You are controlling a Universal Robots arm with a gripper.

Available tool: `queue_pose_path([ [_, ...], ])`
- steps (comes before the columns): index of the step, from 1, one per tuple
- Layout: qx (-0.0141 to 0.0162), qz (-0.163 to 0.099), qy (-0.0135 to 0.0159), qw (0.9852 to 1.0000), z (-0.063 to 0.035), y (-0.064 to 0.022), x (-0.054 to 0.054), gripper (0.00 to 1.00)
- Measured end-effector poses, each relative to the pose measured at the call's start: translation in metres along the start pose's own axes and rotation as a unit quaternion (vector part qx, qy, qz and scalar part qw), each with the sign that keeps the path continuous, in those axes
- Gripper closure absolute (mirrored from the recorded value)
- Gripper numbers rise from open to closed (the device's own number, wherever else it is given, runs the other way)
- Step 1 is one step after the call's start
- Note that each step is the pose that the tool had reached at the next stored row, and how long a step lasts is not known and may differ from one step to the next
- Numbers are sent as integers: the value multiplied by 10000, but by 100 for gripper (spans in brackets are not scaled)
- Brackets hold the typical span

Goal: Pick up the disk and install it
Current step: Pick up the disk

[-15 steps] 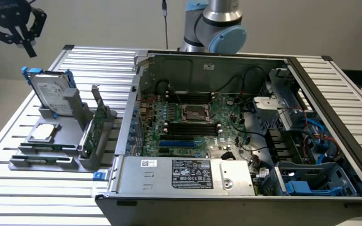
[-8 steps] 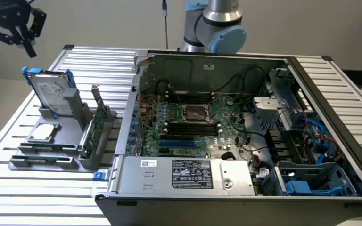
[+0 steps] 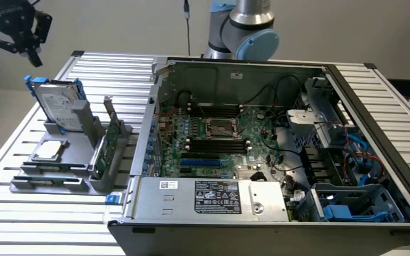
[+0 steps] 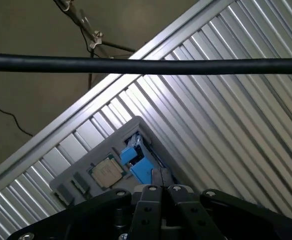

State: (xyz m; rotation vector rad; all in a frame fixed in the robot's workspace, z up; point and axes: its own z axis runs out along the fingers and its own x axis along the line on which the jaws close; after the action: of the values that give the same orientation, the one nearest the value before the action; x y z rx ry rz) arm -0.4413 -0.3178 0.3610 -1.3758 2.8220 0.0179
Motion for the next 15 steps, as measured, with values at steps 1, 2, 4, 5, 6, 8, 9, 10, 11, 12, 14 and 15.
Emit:
queue_pose_path([
  [1,-1,-79,2,10000,4,0,0,89],
  [2,-2,-162,4,9999,9,0,0,89],
  [4,-5,-324,11,9995,16,0,1,89],
  [5,-7,-395,15,9992,20,1,1,89],
  [6,-10,-466,20,9989,23,1,1,89],
  [8,-15,-604,32,9982,28,1,1,89],
  [9,-18,-677,38,9977,31,1,2,89],
  [10,-21,-743,44,9972,34,2,2,89],
  [11,-23,-814,51,9967,37,2,2,89],
  [12,-26,-883,56,9961,39,2,2,89],
  [14,-30,-1023,68,9947,45,3,3,89],
  [15,-31,-1097,73,9939,48,3,3,89],
])
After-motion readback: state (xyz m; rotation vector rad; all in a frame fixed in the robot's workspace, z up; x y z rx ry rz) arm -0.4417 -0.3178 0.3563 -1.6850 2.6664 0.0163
